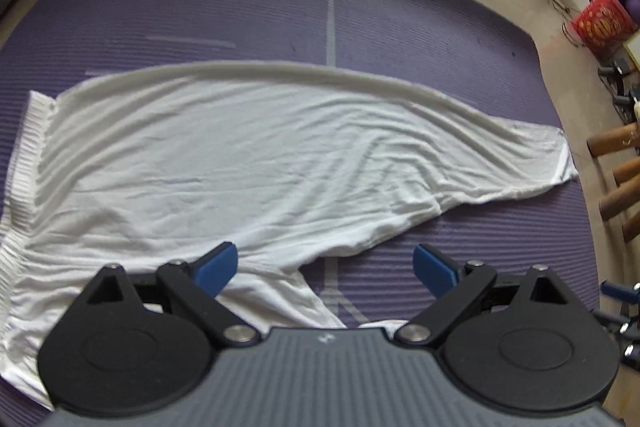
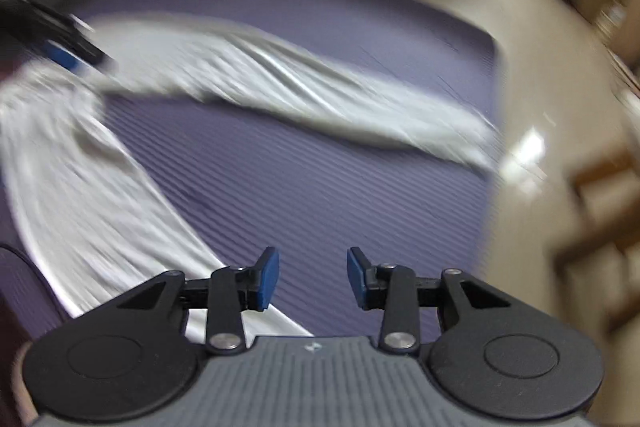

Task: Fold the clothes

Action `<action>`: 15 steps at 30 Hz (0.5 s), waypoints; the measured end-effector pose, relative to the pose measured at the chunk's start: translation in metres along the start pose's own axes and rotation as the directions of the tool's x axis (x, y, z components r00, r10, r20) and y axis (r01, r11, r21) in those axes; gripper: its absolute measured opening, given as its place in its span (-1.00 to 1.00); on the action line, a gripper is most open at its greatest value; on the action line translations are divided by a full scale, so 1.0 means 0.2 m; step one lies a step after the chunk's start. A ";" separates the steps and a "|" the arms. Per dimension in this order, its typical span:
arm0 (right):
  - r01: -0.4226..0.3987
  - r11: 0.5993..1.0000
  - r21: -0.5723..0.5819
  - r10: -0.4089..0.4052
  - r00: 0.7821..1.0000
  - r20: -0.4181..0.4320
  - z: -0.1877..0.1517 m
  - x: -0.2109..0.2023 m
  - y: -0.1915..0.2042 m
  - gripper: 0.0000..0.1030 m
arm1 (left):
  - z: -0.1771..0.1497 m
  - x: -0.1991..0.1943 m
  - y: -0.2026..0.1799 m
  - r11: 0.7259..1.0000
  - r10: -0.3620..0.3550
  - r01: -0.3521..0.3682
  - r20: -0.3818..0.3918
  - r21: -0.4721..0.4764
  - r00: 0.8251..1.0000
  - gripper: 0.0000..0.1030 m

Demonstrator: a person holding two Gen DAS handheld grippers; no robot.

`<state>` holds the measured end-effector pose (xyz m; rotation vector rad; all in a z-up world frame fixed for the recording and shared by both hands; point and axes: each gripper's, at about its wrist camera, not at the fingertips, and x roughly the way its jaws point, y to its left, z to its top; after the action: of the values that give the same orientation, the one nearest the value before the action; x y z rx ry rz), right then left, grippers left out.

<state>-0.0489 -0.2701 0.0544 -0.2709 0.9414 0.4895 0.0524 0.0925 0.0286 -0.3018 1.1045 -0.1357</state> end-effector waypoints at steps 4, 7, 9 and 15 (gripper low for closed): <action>-0.094 0.995 -0.047 0.096 0.995 0.042 0.14 0.12 0.22 -0.55 | 0.01 0.02 0.09 0.994 -0.057 0.054 -0.025 -0.100 0.998 0.78; -0.153 0.984 -0.088 0.159 0.986 0.059 0.22 0.21 0.38 -0.65 | 0.00 0.02 0.09 0.992 -0.050 0.047 -0.029 -0.119 0.998 0.78; -0.204 0.975 -0.090 0.211 0.975 0.071 0.27 0.28 0.46 -0.65 | -0.01 0.03 0.08 0.988 -0.084 0.079 -0.032 -0.132 0.996 0.78; -0.272 0.958 -0.089 0.278 0.959 0.052 0.35 0.44 0.54 -0.65 | 0.00 0.13 0.03 0.986 -0.130 0.122 -0.073 -0.111 0.989 0.81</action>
<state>-0.0131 -0.1228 0.0205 -0.1959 0.9018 0.7897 0.0644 0.0913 0.0046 -0.4650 1.1746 -0.2036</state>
